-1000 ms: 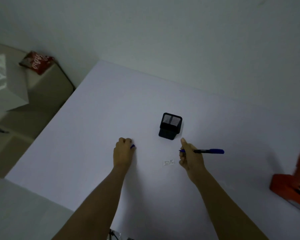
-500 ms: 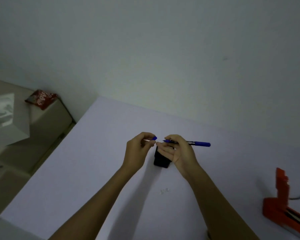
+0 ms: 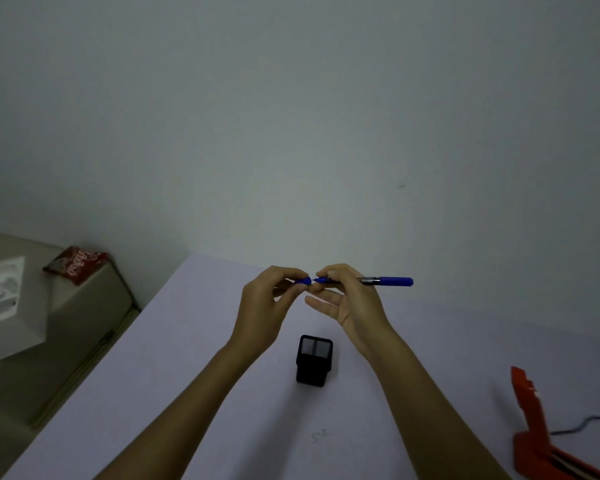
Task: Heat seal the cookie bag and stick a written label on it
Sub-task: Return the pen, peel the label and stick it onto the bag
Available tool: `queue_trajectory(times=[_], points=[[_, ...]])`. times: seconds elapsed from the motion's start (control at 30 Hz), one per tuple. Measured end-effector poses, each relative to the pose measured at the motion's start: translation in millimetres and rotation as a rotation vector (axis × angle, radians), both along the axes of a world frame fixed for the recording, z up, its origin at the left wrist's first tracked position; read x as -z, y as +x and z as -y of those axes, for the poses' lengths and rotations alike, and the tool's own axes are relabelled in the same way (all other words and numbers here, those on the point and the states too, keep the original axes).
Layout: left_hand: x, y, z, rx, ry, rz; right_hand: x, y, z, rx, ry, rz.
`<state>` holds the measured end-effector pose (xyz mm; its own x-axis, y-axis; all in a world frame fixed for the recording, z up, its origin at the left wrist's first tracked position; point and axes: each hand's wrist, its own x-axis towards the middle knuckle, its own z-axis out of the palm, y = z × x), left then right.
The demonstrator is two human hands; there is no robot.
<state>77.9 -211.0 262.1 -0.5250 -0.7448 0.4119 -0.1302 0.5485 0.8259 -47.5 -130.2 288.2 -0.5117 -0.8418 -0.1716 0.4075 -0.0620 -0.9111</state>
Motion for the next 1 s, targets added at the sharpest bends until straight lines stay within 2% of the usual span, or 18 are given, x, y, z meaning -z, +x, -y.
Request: queue_trajectory(times=[0.23,0.5,0.63,0.83,1.0], points=[[-14,4,-5,0.076,-0.05,0.035,-5,0,-9,-0.022,0.015,-0.058],[-39,6,-16,0.201,-0.001,0.073,-14,-1,-13,0.044,0.111,-0.164],[-53,4,-26,0.302,0.054,0.034,-20,1,-11,0.108,0.111,-0.18],[-64,-2,-31,0.337,0.073,-0.048,-28,7,-9,0.219,-0.011,-0.022],[-66,-7,-31,0.356,0.044,-0.024,-30,10,-4,0.207,-0.085,0.044]])
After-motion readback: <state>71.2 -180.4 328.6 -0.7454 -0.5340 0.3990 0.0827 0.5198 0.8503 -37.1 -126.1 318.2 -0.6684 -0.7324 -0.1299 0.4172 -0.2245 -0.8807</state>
